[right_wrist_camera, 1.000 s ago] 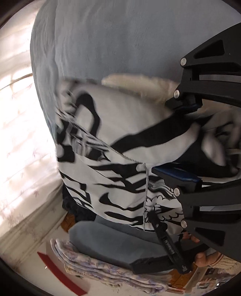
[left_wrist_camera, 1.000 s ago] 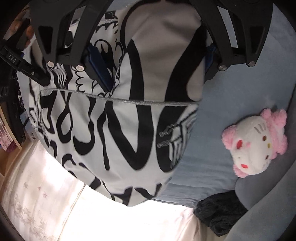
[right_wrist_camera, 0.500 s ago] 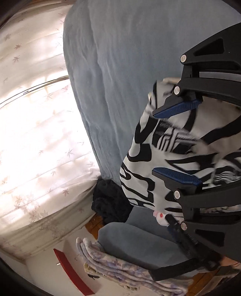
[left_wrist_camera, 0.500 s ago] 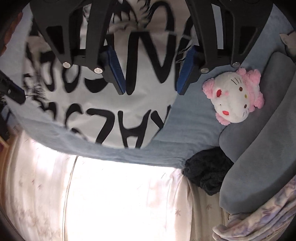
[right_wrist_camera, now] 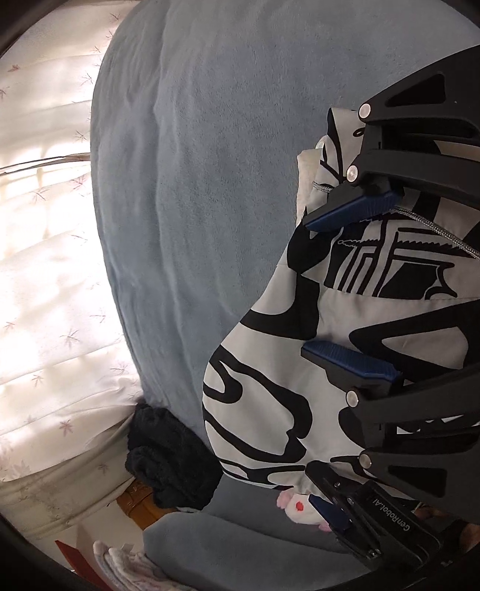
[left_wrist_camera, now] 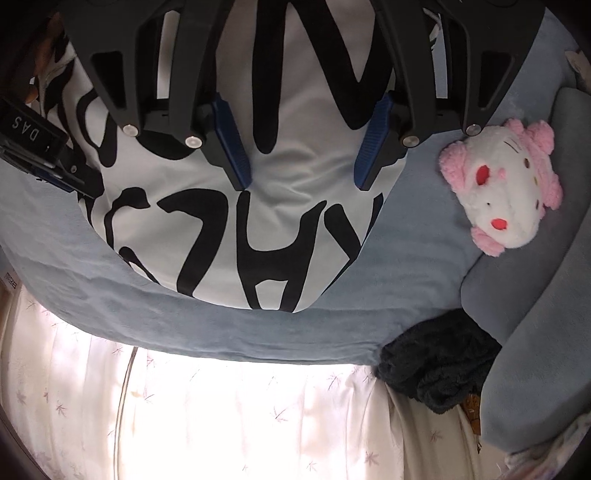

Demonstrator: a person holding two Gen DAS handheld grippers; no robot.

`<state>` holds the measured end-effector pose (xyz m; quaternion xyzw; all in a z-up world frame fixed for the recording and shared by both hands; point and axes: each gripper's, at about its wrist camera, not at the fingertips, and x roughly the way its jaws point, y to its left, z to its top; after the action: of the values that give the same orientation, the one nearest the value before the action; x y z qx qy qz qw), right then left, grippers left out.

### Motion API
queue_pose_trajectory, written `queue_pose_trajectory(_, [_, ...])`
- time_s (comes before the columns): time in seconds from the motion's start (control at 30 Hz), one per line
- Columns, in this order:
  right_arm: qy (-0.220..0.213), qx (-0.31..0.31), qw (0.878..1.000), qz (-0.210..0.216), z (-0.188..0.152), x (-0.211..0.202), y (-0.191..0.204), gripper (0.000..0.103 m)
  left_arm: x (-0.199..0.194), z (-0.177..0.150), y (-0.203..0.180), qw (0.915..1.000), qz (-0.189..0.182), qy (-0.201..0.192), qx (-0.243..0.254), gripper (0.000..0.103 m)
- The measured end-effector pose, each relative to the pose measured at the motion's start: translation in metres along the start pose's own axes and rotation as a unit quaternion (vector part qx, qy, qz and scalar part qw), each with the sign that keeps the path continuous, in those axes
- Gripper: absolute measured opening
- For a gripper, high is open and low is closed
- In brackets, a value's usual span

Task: Fold large clothes
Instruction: 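Lower the bundle onto the cream garment stack with both grippers, then open both grippers and withdraw them from the stacked bundle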

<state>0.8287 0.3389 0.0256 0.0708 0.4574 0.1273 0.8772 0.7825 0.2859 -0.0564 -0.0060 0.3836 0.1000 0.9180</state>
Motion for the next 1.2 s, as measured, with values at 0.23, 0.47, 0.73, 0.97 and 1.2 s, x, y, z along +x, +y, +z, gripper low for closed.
queue_pose_trajectory(0.23, [0.008,-0.004,1.000,-0.007,0.000,0.030,-0.002,0.063,0.027,-0.012,0.019,0.9990,-0.029,0.001,-0.036,0.060])
queue_pose_trajectory(0.47, [0.008,-0.003,1.000,-0.013,-0.016,0.014,-0.010,0.063,0.024,-0.023,0.019,0.9992,-0.023,-0.009,-0.031,0.062])
queue_pose_trajectory(0.73, [0.017,-0.029,0.999,-0.036,-0.029,-0.043,-0.008,0.068,-0.028,-0.037,-0.001,0.9989,0.018,-0.042,-0.006,0.062])
queue_pose_trajectory(0.97, [0.053,-0.049,0.997,-0.034,-0.072,-0.134,-0.020,0.068,-0.119,-0.059,0.012,0.9978,0.008,-0.034,-0.055,0.062])
queue_pose_trajectory(1.2, [0.059,-0.072,0.996,-0.016,-0.126,-0.267,-0.028,0.075,-0.266,-0.091,-0.004,0.9974,-0.008,-0.059,-0.041,0.073])
